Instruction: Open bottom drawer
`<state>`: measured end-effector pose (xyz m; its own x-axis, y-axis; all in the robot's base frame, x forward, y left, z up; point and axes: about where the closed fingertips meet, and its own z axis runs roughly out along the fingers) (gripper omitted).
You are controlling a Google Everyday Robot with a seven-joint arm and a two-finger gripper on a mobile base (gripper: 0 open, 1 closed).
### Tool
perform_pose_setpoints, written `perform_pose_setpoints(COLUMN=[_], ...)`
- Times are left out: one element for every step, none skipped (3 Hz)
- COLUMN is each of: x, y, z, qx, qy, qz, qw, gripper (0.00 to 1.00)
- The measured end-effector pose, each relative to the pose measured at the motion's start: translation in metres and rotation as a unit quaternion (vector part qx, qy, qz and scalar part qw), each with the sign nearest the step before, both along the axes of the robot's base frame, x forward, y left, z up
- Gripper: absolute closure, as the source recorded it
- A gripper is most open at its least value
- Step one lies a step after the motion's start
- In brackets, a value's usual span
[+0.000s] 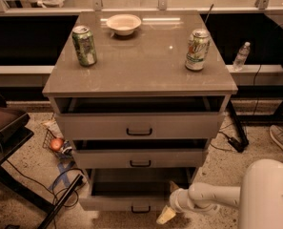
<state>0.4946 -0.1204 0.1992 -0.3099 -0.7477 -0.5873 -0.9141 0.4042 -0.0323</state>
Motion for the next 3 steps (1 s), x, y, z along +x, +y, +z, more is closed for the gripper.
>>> perform_pose_setpoints(x=[-0.036, -0.056, -0.056], y=[-0.012, -0.017, -0.017], z=[-0.023, -0.027, -0.021], qx=[-0.007, -0.007, -0.007], qy=[0.047, 0.063, 0.063], qz=[-0.041, -0.059, -0.059], qw=[0.9981, 0.9962, 0.9962], gripper=[0.23, 0.46, 0.69])
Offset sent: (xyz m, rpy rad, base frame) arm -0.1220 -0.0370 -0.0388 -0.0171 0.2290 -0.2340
